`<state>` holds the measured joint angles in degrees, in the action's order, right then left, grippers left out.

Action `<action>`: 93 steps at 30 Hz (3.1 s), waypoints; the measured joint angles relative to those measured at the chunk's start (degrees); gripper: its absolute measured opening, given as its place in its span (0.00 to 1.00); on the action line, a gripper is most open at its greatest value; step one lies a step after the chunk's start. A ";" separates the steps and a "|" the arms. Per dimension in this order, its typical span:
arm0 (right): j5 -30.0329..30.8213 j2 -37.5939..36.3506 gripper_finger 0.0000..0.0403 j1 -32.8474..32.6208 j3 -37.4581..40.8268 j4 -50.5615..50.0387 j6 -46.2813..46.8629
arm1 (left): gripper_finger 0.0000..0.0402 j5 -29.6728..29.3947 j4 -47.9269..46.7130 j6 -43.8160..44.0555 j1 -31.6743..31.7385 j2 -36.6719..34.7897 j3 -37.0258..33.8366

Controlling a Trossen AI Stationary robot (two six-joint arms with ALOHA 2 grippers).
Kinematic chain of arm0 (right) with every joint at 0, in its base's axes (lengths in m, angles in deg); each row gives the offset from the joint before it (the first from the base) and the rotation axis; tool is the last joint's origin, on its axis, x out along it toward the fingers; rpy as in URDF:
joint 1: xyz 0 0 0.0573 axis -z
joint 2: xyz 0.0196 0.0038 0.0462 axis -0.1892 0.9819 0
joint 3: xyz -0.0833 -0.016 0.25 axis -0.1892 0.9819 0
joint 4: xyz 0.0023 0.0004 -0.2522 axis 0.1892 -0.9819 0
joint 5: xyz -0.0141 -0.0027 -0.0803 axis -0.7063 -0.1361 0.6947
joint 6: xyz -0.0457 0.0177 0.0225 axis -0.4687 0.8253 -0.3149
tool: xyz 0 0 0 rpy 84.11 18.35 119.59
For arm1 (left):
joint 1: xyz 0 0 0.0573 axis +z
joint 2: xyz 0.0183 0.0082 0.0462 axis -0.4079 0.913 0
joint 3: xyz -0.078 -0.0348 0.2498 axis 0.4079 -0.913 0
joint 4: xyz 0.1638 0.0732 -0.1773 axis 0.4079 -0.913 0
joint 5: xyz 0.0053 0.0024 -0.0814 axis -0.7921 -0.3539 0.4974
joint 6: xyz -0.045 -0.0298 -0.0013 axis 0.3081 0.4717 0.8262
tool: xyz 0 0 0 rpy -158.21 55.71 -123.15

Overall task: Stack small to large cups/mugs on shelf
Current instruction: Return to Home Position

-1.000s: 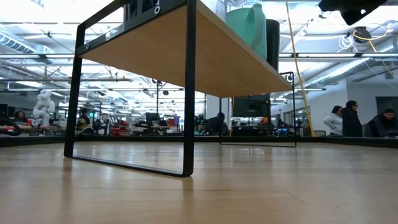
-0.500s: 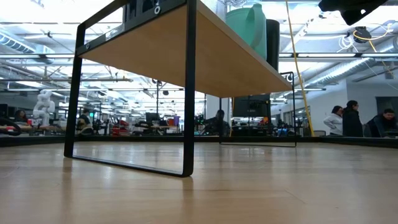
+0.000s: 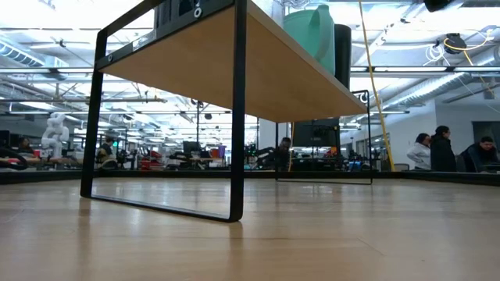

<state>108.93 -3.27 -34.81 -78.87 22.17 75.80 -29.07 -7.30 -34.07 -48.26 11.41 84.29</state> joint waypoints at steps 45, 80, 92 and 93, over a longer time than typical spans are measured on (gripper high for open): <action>-1.67 -38.57 0.00 0.00 15.80 0.65 -30.85 | 0.03 -11.25 56.43 18.76 10.57 -40.57 -57.15; -12.67 -57.25 0.00 4.88 40.04 18.06 -30.49 | 0.01 -11.27 79.33 20.83 15.88 -49.31 -81.26; -22.91 -57.19 0.00 14.30 45.27 24.66 -29.34 | 0.02 -9.70 79.51 22.40 16.80 -49.31 -82.97; -23.96 -57.20 0.00 14.96 45.41 24.64 -29.19 | 0.01 -9.70 79.77 22.60 16.80 -49.31 -83.42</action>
<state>84.96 -60.47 -19.85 -33.46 46.81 46.61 -38.77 72.47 -11.47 -31.45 -37.89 0.87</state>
